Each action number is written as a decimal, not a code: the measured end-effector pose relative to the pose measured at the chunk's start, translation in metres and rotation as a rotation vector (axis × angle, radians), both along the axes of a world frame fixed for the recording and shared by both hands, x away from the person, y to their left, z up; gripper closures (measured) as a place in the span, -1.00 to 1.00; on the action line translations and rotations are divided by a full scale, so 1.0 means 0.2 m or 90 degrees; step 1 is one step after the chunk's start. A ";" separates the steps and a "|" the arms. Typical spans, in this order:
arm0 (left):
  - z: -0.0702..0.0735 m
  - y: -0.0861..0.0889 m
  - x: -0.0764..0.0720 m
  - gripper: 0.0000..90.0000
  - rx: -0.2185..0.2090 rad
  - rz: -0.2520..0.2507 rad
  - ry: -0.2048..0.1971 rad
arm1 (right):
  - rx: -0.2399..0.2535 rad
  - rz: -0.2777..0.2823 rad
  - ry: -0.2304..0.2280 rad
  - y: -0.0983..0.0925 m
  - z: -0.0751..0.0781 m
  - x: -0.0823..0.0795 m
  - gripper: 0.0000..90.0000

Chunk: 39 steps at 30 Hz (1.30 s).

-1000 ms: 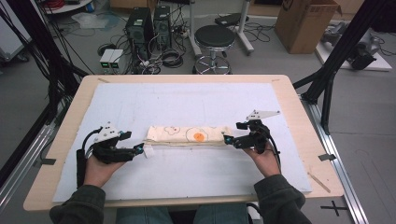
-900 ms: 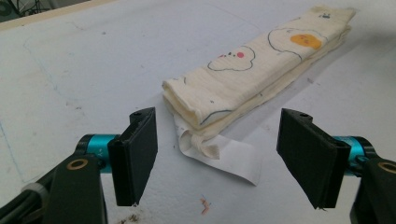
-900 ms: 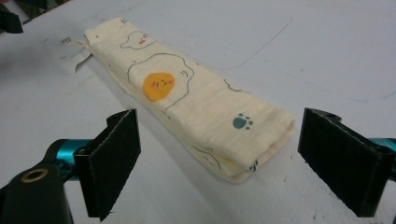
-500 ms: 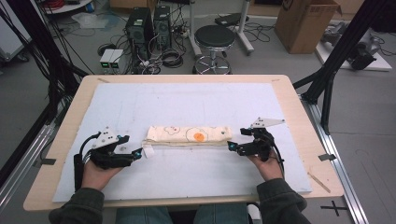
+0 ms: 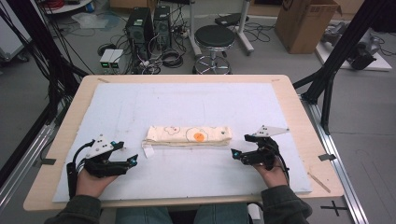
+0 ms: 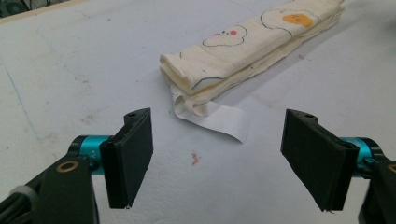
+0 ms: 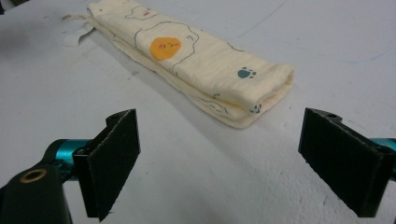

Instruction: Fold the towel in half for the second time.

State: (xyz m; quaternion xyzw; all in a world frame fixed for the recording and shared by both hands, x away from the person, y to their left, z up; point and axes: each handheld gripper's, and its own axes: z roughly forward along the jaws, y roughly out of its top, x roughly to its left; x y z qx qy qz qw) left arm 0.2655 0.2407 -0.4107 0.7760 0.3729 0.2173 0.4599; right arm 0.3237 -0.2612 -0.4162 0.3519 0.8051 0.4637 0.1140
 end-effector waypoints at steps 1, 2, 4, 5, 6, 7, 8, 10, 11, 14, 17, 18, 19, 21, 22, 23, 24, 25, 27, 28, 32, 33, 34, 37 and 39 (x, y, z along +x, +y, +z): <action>0.00 0.01 -0.01 -0.43 0.004 0.000 -0.002 | 0.000 0.002 0.000 0.00 0.00 -0.01 -0.73; 0.00 0.01 -0.02 -0.43 0.002 0.001 -0.002 | 0.000 0.003 -0.003 -0.01 0.00 -0.02 -0.73; 0.00 0.01 -0.03 -0.43 0.004 0.002 -0.003 | -0.003 0.002 -0.005 -0.02 0.00 -0.04 -0.73; 0.00 0.01 -0.04 -0.43 0.003 0.001 -0.004 | -0.003 0.002 -0.005 -0.02 0.00 -0.04 -0.73; 0.00 0.01 -0.05 -0.43 0.003 0.002 -0.004 | -0.002 0.003 -0.005 -0.03 0.00 -0.05 -0.73; 0.00 0.01 -0.05 -0.43 0.006 0.002 -0.005 | -0.003 0.003 -0.006 -0.03 0.00 -0.05 -0.73; 0.00 0.02 -0.06 -0.43 0.008 0.000 -0.006 | -0.003 0.002 -0.006 -0.04 0.00 -0.06 -0.73; 0.00 0.02 -0.07 -0.43 0.008 0.003 -0.005 | -0.003 0.001 -0.005 -0.05 0.00 -0.07 -0.73; 0.00 0.02 -0.07 -0.43 0.009 0.002 -0.004 | -0.003 -0.001 -0.006 -0.06 0.00 -0.08 -0.73; -0.01 0.02 -0.08 -0.43 0.012 -0.001 -0.005 | -0.004 -0.004 -0.005 -0.07 -0.01 -0.10 -0.73; 0.00 0.01 -0.10 -0.43 0.012 -0.005 -0.008 | -0.003 -0.005 -0.004 -0.09 -0.01 -0.13 -0.74; 0.00 0.01 -0.10 -0.43 0.012 -0.006 -0.007 | -0.002 -0.006 -0.004 -0.10 -0.01 -0.13 -0.73; 0.00 0.01 -0.10 -0.43 0.013 -0.006 -0.007 | -0.004 -0.008 -0.006 -0.10 -0.01 -0.14 -0.73; -0.01 0.01 -0.11 -0.43 0.015 -0.007 -0.007 | 0.000 -0.012 -0.003 -0.12 -0.01 -0.16 -0.73; -0.01 0.01 -0.12 -0.43 0.015 -0.008 -0.007 | -0.001 -0.013 -0.005 -0.13 -0.01 -0.16 -0.73; -0.01 0.01 -0.12 -0.43 0.013 -0.006 -0.007 | -0.001 -0.015 -0.005 -0.13 -0.01 -0.17 -0.73; -0.01 0.02 -0.13 -0.43 0.015 -0.008 -0.005 | -0.002 -0.018 -0.005 -0.14 -0.01 -0.18 -0.73; -0.01 0.02 -0.13 -0.43 0.013 -0.009 -0.001 | -0.003 -0.018 -0.006 -0.14 -0.01 -0.18 -0.74; -0.01 0.02 -0.14 -0.43 0.014 -0.009 -0.001 | -0.003 -0.025 -0.007 -0.15 -0.02 -0.20 -0.73; -0.01 0.03 -0.14 -0.43 0.013 -0.005 0.000 | -0.002 -0.026 -0.004 -0.16 -0.02 -0.21 -0.73; -0.02 0.04 -0.15 -0.43 0.009 -0.004 0.006 | -0.005 -0.027 -0.001 -0.17 -0.03 -0.23 -0.73; -0.02 0.03 -0.15 -0.43 0.001 -0.006 0.007 | -0.004 -0.027 0.000 -0.17 -0.03 -0.23 -0.73; -0.02 0.03 -0.15 -0.43 0.002 -0.008 0.005 | -0.002 -0.027 -0.002 -0.17 -0.03 -0.23 -0.73; -0.03 0.02 -0.14 -0.43 0.002 -0.010 0.006 | -0.003 -0.026 0.001 -0.16 -0.03 -0.23 -0.73; -0.03 0.02 -0.13 -0.43 0.008 -0.012 0.004 | -0.005 -0.025 0.001 -0.16 -0.03 -0.23 -0.73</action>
